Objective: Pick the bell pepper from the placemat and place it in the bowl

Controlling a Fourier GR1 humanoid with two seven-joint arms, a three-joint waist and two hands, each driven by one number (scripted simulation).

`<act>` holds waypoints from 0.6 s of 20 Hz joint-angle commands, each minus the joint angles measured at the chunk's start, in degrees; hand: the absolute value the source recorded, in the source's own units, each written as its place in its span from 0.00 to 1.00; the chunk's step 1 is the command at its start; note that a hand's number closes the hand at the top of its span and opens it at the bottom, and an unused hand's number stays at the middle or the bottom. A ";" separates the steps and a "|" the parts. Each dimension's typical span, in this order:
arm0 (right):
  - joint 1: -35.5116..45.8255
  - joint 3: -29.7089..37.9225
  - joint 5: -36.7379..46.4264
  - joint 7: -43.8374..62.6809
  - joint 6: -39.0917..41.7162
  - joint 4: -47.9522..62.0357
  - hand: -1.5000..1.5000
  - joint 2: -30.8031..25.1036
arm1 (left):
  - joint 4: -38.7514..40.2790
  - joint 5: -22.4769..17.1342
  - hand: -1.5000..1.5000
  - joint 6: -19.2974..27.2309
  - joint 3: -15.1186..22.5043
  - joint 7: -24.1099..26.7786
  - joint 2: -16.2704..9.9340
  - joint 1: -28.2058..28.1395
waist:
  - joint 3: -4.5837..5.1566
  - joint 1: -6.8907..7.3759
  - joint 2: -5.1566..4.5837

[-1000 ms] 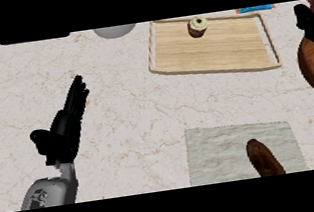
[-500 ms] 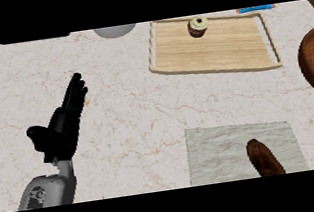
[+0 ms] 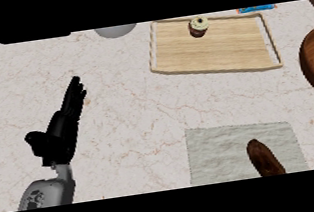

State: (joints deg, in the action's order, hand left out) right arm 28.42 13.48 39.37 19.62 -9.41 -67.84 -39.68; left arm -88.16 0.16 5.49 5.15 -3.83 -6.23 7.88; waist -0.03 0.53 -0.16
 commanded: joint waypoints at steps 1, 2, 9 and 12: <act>1.99 1.91 0.47 -5.21 -1.62 10.26 1.00 -0.55 | 0.95 0.41 0.50 0.19 0.01 -1.15 1.22 2.77 | 0.01 -0.06 -0.01; 3.01 3.42 -0.23 -9.94 -3.45 17.19 1.00 -1.51 | -0.16 0.86 0.50 0.15 1.23 -0.87 1.41 0.36 | -0.04 0.52 -0.19; 2.50 8.03 -11.37 -17.34 7.50 24.19 0.00 -0.04 | -0.04 1.36 0.50 0.55 0.74 0.66 1.74 -0.02 | -0.04 0.12 -0.07; 4.12 9.00 -12.70 -24.82 7.81 28.77 0.00 -0.30 | 1.39 -0.19 0.50 -0.95 -0.84 0.72 1.14 0.39 | -0.03 0.17 -0.11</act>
State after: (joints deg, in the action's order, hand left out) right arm 31.18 21.00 29.29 1.65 -3.42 -44.42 -40.04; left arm -88.08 0.50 4.88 5.04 -3.42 -5.48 7.59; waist -0.08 0.79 -0.25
